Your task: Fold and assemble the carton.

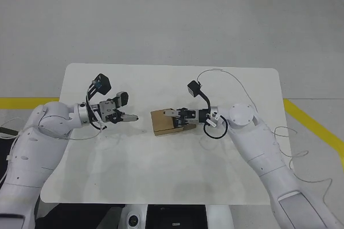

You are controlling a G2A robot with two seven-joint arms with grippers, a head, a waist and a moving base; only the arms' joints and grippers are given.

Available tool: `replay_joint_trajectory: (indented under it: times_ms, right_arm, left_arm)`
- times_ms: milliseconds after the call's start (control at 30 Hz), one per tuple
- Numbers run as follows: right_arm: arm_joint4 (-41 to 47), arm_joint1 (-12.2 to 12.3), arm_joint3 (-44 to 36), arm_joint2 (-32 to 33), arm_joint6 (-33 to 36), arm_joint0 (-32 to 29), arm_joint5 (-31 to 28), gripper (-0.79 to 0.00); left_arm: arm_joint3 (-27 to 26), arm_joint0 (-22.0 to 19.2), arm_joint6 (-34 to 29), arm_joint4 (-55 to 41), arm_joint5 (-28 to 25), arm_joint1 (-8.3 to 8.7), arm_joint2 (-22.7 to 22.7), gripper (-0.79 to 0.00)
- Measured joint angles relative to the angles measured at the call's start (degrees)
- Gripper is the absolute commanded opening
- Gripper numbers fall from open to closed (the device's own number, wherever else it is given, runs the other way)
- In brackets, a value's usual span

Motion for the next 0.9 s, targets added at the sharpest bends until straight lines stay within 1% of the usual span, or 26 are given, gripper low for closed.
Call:
replay_joint_trajectory:
  times_ms: [33,133,200,267,333,400,433,467,567,600,633,667,700,767,900]
  right_arm:
    - [-0.22,0.19,-0.62,0.35,0.1,-0.29,0.33,-0.092]
    - [-0.94,0.75,-2.47,1.39,0.45,-1.14,1.29,-0.108]
    - [-1.31,1.1,-3.75,2.05,0.64,-1.68,1.87,-0.117]
    - [-1.76,1.44,-5.02,2.67,0.69,-2.21,2.46,-0.132]
    - [-2.12,1.74,-6.01,3.23,0.79,-2.62,2.94,-0.169]
    - [-2.58,2.07,-7.19,3.87,0.91,-3.07,3.43,-0.231]
    - [-2.84,2.23,-7.69,4.15,0.96,-3.27,3.66,-0.369]
    - [-3.29,2.43,-8.35,4.5,1.03,-3.54,4.03,-0.428]
    - [-4.38,2.96,-9.99,5.3,1.44,-4.32,5.21,-0.588]
    - [-4.74,3.11,-10.51,5.54,1.56,-4.56,5.63,-0.665]
    - [-5.2,3.28,-11.08,5.78,1.64,-4.79,6.11,-0.708]
    - [-5.88,3.52,-11.88,6.17,1.75,-5.12,6.8,-0.773]
    - [-6.51,3.72,-12.49,6.48,1.88,-5.35,7.4,-0.785]
    - [-8.73,4.25,-14.15,7.21,2.41,-5.87,9.23,-0.785]
    - [-12.97,5.32,-17.45,8.69,3.84,-7.44,13.42,-0.785]
  left_arm:
    - [-0.61,0.18,1.16,2.35,-0.3,0.03,-0.38,0.0]
    - [-1.86,1.1,7.57,10.7,-2.64,-0.11,-1.4,0.0]
    - [-2.4,1.95,14.58,16.76,-4.87,-0.45,-2.17,0.0]
    - [-2.82,3.29,22.57,23.16,-5.19,-0.91,-2.22,0.0]
    - [-3.19,4.38,28.84,29.03,-5.11,-1.25,-1.48,0.0]
    - [-3.47,5.44,36.02,35.66,-5.07,-1.54,-0.21,0.0]
    - [-3.46,5.76,39.1,38.39,-5.07,-1.62,0.31,0.0]
    - [-3.39,6.07,43.08,42.07,-5.07,-1.7,0.95,0.0]
    - [-2.88,6.48,52.41,51.66,-5.03,-1.81,2.46,0.0]
    - [-2.46,6.56,54.96,54.18,-4.89,-1.87,2.91,0.0]
    - [-1.97,6.58,57.31,56.44,-4.69,-1.94,3.42,0.0]
    - [-1.26,6.49,60.05,59.0,-4.45,-2.06,4.17,0.0]
    - [-0.71,6.34,61.79,60.63,-4.34,-2.14,4.76,0.0]
    - [0.48,5.82,64.97,63.79,-4.04,-2.33,6.11,0.0]
    - [2.82,4.94,68.68,67.33,-3.45,-2.68,8.27,0.0]
